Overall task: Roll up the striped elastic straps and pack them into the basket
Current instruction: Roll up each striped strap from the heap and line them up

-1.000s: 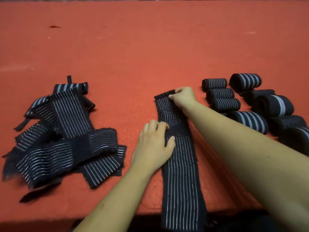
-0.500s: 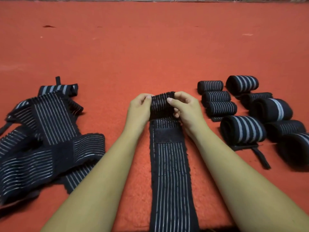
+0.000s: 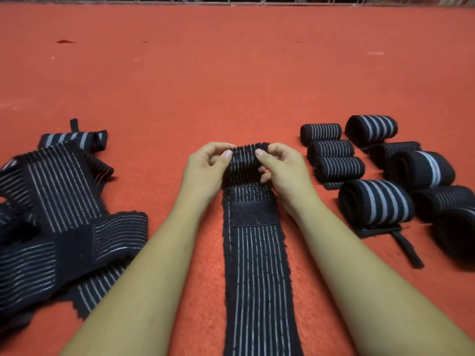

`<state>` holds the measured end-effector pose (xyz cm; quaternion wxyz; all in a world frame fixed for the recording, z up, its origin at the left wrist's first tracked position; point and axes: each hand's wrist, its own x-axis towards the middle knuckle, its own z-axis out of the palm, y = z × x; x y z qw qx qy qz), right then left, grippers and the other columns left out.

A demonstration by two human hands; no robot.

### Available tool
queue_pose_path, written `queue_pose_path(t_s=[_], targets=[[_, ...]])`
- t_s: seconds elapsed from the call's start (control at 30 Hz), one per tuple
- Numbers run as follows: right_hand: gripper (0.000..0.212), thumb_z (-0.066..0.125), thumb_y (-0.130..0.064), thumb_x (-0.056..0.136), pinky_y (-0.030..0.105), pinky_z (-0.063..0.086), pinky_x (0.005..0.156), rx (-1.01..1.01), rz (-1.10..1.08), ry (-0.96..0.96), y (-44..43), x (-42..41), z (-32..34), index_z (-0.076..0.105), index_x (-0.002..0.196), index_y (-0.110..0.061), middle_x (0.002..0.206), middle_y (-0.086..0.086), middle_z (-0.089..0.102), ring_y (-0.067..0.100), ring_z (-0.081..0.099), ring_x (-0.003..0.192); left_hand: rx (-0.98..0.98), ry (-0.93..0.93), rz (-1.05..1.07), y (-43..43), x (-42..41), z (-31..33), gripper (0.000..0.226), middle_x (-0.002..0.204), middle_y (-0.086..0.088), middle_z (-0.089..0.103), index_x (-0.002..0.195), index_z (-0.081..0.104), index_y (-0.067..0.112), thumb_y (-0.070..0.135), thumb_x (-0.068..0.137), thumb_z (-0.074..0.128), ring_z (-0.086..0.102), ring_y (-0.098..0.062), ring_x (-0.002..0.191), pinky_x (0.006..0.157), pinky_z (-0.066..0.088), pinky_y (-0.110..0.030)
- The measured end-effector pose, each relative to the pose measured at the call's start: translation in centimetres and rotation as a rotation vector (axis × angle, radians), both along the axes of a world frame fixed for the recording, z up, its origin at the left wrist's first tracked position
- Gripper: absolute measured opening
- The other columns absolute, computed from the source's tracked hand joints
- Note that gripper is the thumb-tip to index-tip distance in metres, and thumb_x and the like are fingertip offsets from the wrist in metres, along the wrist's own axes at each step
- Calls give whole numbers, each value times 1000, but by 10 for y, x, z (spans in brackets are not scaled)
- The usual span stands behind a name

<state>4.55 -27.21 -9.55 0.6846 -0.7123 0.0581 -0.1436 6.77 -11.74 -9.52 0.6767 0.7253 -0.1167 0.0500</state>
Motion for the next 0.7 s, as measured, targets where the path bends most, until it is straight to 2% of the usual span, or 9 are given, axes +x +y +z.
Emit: queue_pose_path(t_s=[0.1,0.17,0.23,0.3,0.37,0.47,0.53,0.6,0.7], targets=[[18,69,-15,91,30,42,54,-62,-52,-10,-1,-1,0,51,86,-18,68,5,58,14,51,53,45,-48,4,1,0,0,15,69,14,69,104,67,21,10,99,58,63,-1,67,66,50,-21],[25,70,-13,90,28,47,58,-57,-17,-42,-3,-5,4,52,106,-20,77,3,70,13,61,60,132,-120,46,3,2,0,19,74,16,70,102,66,26,9,97,59,64,2,73,73,50,-22],[33,69,-17,92,23,50,62,-140,14,-81,-7,-7,11,56,122,-21,84,1,75,5,65,66,218,-219,91,4,1,3,21,87,14,72,100,66,27,8,95,60,67,2,85,82,51,-21],[21,68,-22,94,26,52,65,-244,23,-118,-9,-8,15,68,114,-16,79,-1,75,3,66,70,257,-302,119,5,-1,6,19,90,15,72,101,68,22,7,93,60,66,5,89,83,49,-16],[13,66,-20,95,32,53,68,-254,32,-135,-10,-9,17,73,100,-10,80,8,76,9,66,73,250,-336,110,4,-2,7,16,89,17,70,100,67,22,9,94,59,65,7,87,80,47,-13],[9,67,-12,94,27,51,68,-191,45,-153,-10,-11,17,72,96,-5,77,8,73,9,62,70,197,-272,12,1,-2,4,11,86,16,66,98,65,25,25,99,54,60,2,80,76,47,-19],[6,67,-7,93,23,49,69,-192,53,-171,-10,-11,17,71,95,-4,76,1,69,5,60,69,202,-217,-41,0,-2,3,21,77,16,61,90,64,25,35,101,50,54,0,72,68,44,-23],[5,66,-4,92,19,46,67,-214,60,-182,-9,-10,16,70,93,-5,76,-3,68,1,58,68,168,-171,-72,1,-2,3,25,71,16,56,86,64,23,35,103,51,49,0,67,63,40,-22],[6,65,-1,91,19,47,71,-252,67,-207,-9,-9,16,70,93,-2,80,-1,70,1,60,72,85,-141,-89,1,-3,4,17,77,12,62,92,67,20,26,102,55,53,-2,70,65,43,-20]])
